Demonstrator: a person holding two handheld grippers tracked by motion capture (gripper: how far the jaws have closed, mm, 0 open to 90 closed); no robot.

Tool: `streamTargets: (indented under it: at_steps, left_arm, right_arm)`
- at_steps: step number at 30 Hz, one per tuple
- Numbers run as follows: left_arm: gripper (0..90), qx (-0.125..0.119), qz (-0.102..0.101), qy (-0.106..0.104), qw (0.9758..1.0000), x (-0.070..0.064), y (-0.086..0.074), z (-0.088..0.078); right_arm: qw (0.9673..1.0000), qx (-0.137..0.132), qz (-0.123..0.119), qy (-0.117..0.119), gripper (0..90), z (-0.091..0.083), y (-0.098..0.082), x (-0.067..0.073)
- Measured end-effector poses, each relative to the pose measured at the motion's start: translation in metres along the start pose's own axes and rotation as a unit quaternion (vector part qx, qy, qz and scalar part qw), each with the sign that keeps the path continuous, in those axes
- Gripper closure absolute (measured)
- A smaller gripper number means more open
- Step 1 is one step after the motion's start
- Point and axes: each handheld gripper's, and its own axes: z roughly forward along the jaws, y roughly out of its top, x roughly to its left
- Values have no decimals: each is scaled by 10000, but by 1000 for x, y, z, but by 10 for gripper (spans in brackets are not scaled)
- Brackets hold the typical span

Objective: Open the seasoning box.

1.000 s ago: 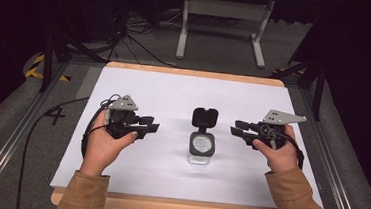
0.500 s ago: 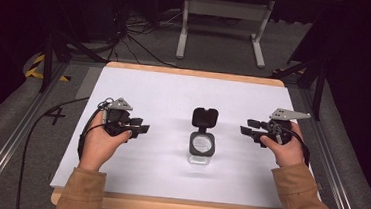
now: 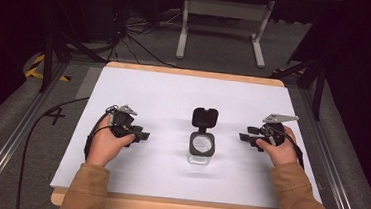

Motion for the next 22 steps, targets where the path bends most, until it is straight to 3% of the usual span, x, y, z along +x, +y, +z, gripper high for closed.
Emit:
streamTargets:
  at_steps: [7, 14, 22]
  left_arm:
    - [552, 228, 11, 11, 9997, 2, -4, 9]
    - [531, 457, 152, -143, 9987, -2, -4, 17]
    - [521, 379, 197, -165, 9990, -3, -2, 16]
  right_arm:
    - [9996, 278, -23, -92, 466, 13, -8, -2]
    - [9985, 442, -305, -81, 463, 24, -10, 5]
    - [9988, 397, -265, -83, 459, 23, -10, 4]
